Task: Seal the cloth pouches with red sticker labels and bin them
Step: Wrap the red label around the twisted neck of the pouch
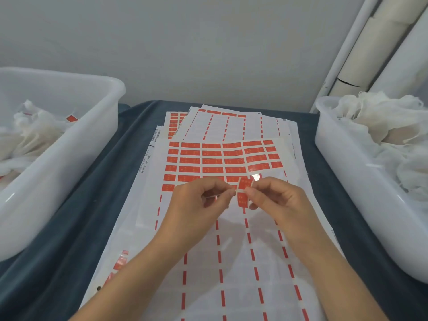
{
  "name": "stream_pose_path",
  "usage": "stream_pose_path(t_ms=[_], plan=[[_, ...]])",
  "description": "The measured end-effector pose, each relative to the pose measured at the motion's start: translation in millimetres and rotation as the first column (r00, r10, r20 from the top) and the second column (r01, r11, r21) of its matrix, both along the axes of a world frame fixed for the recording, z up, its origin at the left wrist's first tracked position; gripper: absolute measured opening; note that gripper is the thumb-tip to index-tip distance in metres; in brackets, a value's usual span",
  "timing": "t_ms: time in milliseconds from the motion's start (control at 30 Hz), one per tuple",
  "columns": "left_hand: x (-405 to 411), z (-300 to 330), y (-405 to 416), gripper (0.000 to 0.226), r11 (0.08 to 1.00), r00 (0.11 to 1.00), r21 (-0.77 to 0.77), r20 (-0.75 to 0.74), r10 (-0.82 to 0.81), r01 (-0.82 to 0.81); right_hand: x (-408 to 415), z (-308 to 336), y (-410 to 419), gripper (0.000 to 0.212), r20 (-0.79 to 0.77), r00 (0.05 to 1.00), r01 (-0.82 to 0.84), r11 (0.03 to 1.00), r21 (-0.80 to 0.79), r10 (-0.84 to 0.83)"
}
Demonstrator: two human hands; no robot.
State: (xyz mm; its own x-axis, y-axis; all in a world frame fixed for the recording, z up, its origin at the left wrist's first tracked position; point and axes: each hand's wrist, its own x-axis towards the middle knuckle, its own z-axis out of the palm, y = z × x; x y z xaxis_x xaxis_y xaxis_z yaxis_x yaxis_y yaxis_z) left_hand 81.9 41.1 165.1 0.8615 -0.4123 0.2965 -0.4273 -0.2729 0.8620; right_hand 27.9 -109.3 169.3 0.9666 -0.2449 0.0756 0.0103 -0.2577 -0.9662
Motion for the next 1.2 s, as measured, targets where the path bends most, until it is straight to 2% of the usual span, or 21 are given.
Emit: stream_pose_path(t_ms=[200, 400, 633, 733, 867, 967, 1033, 1200], plan=[[0, 1, 0, 0.025, 1.000, 1.000, -0.003, -0.022, -0.015, 0.014, 0, -2, 0, 0.019, 0.027, 1.000, 0.017, 0.999, -0.041, -0.016], [0, 2, -1, 0.024, 0.999, 0.997, -0.029, -0.080, -0.019, 0.017, 1, -4, 0, 0.018, 0.051, 0.999, 0.023, 0.988, -0.155, -0.016], [0, 3, 0, 0.020, 0.999, 0.996, -0.029, -0.072, -0.045, 0.043, 1, -6, 0, 0.017, 0.072, 0.997, 0.016, 0.981, -0.194, -0.002], [0, 4, 1, 0.019, 0.997, 0.993, -0.059, -0.104, -0.056, 0.050, 0, -4, -3, 0.018, 0.080, 0.997, 0.003, 0.988, -0.154, 0.009], [2, 6, 1, 0.014, 0.992, 0.974, -0.123, -0.225, -0.028, 0.000, -1, 1, -2, 0.027, 0.105, 0.994, 0.006, 0.996, -0.088, 0.003], [6, 7, 4, 0.013, 0.981, 0.935, -0.180, -0.355, 0.008, -0.077, 0, 6, -9, 0.038, 0.132, 0.984, 0.118, 0.993, -0.008, -0.116], [8, 7, 5, 0.014, 0.971, 0.913, -0.216, -0.408, 0.004, -0.101, 0, 9, -14, 0.035, 0.128, 0.975, 0.179, 0.984, 0.023, -0.180], [5, 6, 2, 0.013, 0.973, 0.916, -0.222, -0.400, -0.031, -0.063, -1, 6, 2, 0.030, 0.018, 1.000, 0.009, 1.000, 0.017, -0.009]])
